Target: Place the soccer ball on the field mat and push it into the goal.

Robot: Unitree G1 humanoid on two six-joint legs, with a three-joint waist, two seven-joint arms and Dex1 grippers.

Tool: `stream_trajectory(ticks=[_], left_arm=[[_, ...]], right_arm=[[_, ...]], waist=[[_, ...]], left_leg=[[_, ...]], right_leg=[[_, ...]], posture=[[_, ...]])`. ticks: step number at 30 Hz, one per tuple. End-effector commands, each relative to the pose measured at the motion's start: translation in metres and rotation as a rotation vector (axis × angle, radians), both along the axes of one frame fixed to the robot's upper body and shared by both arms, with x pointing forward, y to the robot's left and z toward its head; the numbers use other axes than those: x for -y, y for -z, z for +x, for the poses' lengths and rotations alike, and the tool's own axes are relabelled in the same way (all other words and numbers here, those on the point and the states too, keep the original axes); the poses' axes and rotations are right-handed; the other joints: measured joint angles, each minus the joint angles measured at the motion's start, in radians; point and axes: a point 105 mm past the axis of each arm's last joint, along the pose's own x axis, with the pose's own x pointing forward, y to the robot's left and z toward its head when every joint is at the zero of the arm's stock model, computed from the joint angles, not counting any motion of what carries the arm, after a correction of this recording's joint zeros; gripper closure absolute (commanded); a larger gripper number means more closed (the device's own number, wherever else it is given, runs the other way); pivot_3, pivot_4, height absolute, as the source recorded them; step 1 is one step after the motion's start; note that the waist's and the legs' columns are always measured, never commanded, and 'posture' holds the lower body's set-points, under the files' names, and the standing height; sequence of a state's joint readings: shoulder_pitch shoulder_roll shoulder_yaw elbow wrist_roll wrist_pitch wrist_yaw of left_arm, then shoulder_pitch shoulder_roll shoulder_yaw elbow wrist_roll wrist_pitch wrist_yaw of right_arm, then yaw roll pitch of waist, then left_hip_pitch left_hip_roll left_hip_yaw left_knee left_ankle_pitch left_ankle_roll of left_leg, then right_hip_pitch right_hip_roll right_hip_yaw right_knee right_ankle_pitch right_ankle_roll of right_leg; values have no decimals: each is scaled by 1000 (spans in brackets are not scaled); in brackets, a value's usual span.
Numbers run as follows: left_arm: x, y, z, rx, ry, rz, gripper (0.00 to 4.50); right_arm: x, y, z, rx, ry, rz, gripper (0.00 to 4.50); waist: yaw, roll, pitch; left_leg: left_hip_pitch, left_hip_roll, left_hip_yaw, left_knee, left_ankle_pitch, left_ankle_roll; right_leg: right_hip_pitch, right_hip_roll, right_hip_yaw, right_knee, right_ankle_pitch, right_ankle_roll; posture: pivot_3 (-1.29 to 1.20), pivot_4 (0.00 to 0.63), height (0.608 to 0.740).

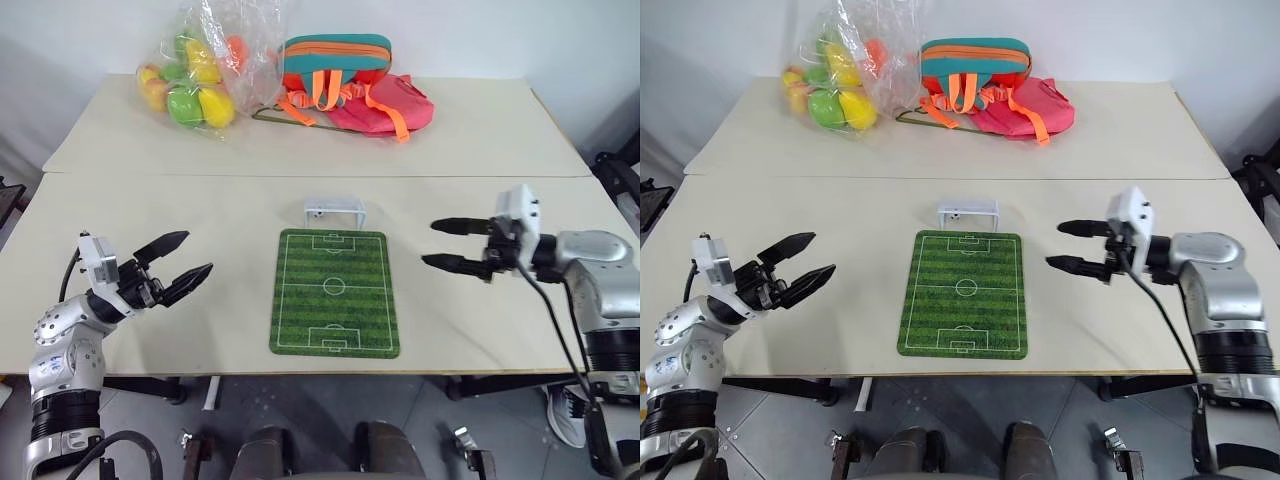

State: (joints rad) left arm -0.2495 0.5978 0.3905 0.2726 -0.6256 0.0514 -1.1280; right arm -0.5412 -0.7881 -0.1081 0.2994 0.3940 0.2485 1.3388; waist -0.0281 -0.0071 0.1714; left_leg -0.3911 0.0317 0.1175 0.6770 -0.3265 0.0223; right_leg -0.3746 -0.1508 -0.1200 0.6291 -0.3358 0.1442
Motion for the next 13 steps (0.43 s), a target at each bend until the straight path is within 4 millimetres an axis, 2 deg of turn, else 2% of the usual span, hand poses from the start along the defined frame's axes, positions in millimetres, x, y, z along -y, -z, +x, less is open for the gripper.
stream_trajectory(ticks=[1,5,9,11,13], left_arm=[[-7,-9,-12,43,-15,50,0],[-17,-6,-19,-17,-42,47,0],[-26,-5,-22,-25,-82,72,0],[-26,-6,-24,-28,-77,64,0],[-24,-3,-29,-35,-61,63,0]], right_arm=[[25,3,-8,-8,18,-2,32],[44,16,-13,-50,59,-17,32],[55,24,-15,-51,93,-7,32],[58,30,-15,-56,129,-19,32],[52,34,-18,-50,143,7,32]], waist=[[-1,0,0],[-1,0,0],[0,0,0],[1,0,0],[2,0,0]], left_leg=[[0,0,0,0,0,0],[0,0,1,0,0,0],[0,2,1,0,0,0],[0,2,1,0,0,0],[0,2,1,0,0,0]], right_leg=[[0,0,0,0,0,0],[0,0,0,0,0,0],[0,0,1,0,0,0],[0,0,1,0,0,0],[0,-1,1,0,0,0]], posture=[[0,150,740],[0,150,740],[0,150,740],[0,150,740],[0,150,740]])
